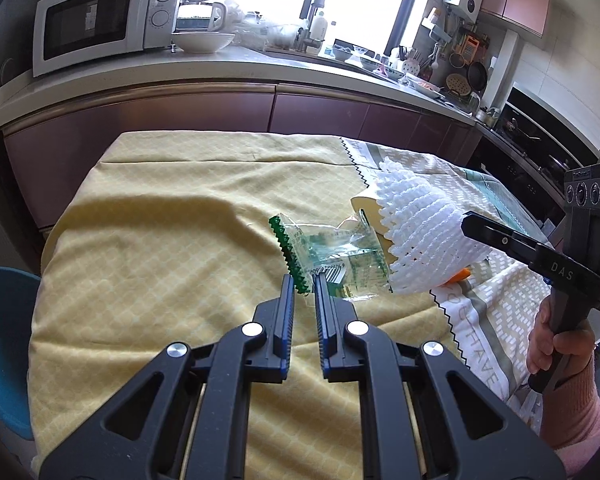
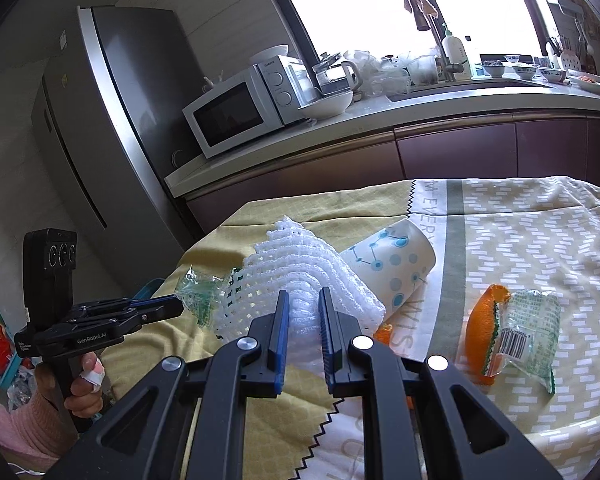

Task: Collect trash
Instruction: 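Grasp the clear green-edged wrapper with the left tool while the right tool grasps a foam net, then carry the wrapper and foam net to the teal bin and open both tools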

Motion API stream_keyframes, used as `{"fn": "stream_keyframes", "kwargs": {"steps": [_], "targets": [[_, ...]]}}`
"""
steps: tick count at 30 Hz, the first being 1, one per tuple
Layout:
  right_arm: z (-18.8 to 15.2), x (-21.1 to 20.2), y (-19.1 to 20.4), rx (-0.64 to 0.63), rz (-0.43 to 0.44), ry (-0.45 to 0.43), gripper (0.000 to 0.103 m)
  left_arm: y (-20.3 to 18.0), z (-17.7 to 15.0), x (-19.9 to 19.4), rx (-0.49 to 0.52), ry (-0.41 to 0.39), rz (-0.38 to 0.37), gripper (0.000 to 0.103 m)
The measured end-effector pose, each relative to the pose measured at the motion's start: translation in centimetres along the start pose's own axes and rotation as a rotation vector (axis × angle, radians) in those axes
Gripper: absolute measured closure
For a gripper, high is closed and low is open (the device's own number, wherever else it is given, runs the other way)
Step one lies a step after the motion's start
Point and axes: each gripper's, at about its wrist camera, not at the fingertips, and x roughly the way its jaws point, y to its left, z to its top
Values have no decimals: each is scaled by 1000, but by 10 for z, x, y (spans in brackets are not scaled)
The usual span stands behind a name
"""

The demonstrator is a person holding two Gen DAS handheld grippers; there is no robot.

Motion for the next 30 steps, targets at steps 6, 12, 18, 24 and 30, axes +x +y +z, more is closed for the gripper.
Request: {"fn": "stream_keyframes", "kwargs": {"steps": [6, 12, 18, 24, 30], "targets": [[1, 7, 18, -19, 34, 7, 90, 16, -5, -19, -22, -24, 29, 92], [4, 14, 35, -36, 66, 11, 90, 30, -10, -38, -35, -45, 63, 92], [5, 24, 51, -51, 95, 19, 90, 46, -16, -55, -48, -63, 97, 92], [6, 34, 65, -64, 125, 33, 90, 62, -23, -69, -67, -71, 131, 92], [7, 45, 82, -81, 154, 52, 90, 78, -30, -85, -88, -82, 161, 92]]}}
